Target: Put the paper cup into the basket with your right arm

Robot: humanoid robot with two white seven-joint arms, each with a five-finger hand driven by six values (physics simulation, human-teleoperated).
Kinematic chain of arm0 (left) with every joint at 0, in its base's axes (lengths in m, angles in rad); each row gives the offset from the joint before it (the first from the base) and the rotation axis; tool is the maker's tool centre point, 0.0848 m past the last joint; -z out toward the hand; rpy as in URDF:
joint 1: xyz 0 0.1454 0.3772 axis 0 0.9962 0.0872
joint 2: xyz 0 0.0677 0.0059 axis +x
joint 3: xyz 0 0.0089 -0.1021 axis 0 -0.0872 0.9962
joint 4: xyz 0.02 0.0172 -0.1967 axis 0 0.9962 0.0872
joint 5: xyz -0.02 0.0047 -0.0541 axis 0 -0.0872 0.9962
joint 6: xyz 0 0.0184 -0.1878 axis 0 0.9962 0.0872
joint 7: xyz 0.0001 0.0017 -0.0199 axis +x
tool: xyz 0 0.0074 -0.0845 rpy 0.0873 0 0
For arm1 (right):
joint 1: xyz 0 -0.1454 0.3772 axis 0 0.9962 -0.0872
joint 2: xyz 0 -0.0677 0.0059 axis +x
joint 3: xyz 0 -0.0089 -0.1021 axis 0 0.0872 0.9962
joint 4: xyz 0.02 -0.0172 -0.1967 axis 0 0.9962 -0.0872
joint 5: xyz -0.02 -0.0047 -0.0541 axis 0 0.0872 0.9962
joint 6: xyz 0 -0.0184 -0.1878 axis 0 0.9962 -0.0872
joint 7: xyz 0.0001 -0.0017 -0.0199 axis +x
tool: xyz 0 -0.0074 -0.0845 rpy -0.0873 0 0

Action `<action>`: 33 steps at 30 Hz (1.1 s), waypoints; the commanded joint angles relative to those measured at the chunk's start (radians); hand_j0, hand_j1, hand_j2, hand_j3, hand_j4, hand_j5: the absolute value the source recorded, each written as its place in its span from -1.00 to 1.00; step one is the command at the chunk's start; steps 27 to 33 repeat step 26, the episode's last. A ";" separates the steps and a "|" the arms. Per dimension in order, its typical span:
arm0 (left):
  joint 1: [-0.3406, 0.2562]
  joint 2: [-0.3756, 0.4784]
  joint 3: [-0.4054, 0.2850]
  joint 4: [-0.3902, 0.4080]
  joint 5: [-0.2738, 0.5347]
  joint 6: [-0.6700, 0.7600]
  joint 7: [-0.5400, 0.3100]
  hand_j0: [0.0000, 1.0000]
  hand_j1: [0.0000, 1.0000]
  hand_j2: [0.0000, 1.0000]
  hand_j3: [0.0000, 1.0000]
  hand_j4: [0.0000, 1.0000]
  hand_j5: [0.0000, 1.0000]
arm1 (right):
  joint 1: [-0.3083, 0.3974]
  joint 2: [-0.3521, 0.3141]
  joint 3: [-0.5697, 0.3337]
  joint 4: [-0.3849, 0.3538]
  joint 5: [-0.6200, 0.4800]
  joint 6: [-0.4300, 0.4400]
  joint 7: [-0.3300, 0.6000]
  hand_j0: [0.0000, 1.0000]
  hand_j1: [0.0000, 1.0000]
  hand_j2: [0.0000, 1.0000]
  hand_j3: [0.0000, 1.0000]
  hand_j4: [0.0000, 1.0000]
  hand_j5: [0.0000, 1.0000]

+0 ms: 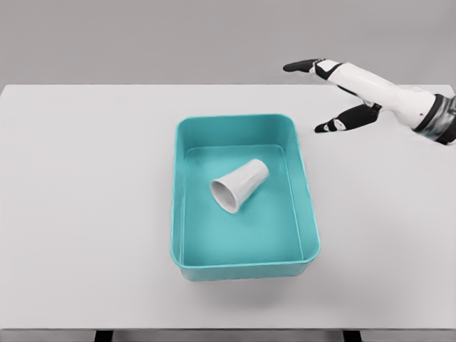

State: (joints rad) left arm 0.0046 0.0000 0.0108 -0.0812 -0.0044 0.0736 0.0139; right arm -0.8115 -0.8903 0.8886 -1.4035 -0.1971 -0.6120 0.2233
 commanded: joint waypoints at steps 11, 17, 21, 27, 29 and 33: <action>0.000 0.000 0.000 0.000 0.000 0.000 0.000 1.00 1.00 1.00 1.00 1.00 1.00 | -0.014 -0.104 0.110 0.187 0.327 0.001 0.011 1.00 1.00 1.00 1.00 1.00 1.00; 0.000 0.000 0.000 0.000 0.000 0.000 0.000 1.00 1.00 1.00 1.00 1.00 1.00 | -0.192 -0.075 0.182 0.127 0.464 0.001 0.011 1.00 1.00 1.00 1.00 1.00 1.00; 0.000 0.000 0.000 0.000 0.000 0.000 0.000 1.00 1.00 1.00 1.00 1.00 1.00 | -0.213 -0.064 0.248 0.127 0.464 0.001 0.011 1.00 1.00 1.00 1.00 1.00 1.00; 0.002 0.000 0.001 0.003 0.003 0.003 0.000 1.00 1.00 1.00 1.00 1.00 1.00 | -0.212 -0.061 0.254 0.127 0.464 0.001 0.011 1.00 1.00 1.00 1.00 1.00 1.00; 0.002 0.000 0.001 0.003 0.003 0.003 0.000 1.00 1.00 1.00 1.00 1.00 1.00 | -0.212 -0.061 0.254 0.127 0.464 0.001 0.011 1.00 1.00 1.00 1.00 1.00 1.00; 0.002 0.000 0.001 0.003 0.003 0.003 0.000 1.00 1.00 1.00 1.00 1.00 1.00 | -0.212 -0.061 0.254 0.127 0.464 0.001 0.011 1.00 1.00 1.00 1.00 1.00 1.00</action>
